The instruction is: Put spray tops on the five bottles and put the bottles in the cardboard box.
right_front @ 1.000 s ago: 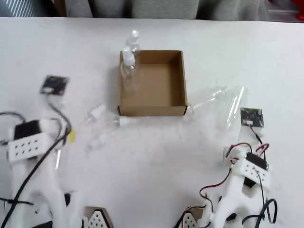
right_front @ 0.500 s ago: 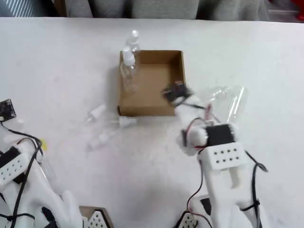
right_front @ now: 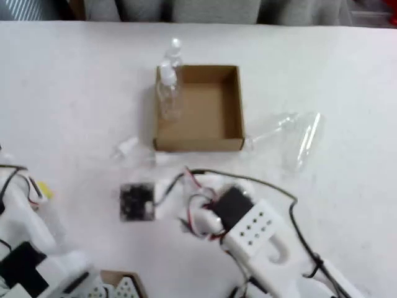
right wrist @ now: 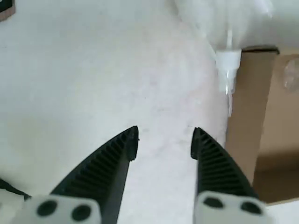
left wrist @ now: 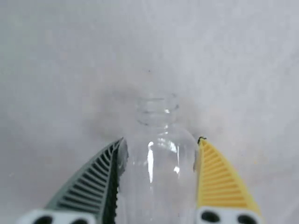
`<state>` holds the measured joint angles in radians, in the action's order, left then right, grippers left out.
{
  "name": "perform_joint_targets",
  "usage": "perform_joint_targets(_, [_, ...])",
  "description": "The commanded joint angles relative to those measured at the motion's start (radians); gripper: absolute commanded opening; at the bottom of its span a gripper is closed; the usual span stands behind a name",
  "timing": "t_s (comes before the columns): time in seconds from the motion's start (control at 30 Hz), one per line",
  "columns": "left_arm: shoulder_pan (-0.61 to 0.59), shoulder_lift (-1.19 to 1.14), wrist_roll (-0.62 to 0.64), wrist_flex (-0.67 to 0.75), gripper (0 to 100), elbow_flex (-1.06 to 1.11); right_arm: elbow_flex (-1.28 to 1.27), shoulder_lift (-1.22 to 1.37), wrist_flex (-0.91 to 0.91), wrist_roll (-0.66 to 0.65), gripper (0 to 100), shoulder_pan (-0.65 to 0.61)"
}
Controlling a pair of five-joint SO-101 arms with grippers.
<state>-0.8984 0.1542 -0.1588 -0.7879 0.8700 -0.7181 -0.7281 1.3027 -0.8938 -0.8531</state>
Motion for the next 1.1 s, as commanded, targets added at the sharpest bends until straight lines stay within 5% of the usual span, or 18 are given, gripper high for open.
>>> perform_joint_targets(0.0, [-0.01, -0.024, 0.003, 0.021, 10, -0.051, 0.037, -0.008, -0.087, -0.089, 19.7, -0.064])
perform_joint_targets(0.4, [0.002, -0.027, 0.075, 0.021, 14, -0.046, 0.124, 0.401, -0.358, -0.209, 19.8, -0.122])
perform_joint_targets(1.07, [0.028, -0.027, 0.074, 0.023, 14, -0.043, 0.56, 0.989, -0.372, -0.21, 19.8, -0.082])
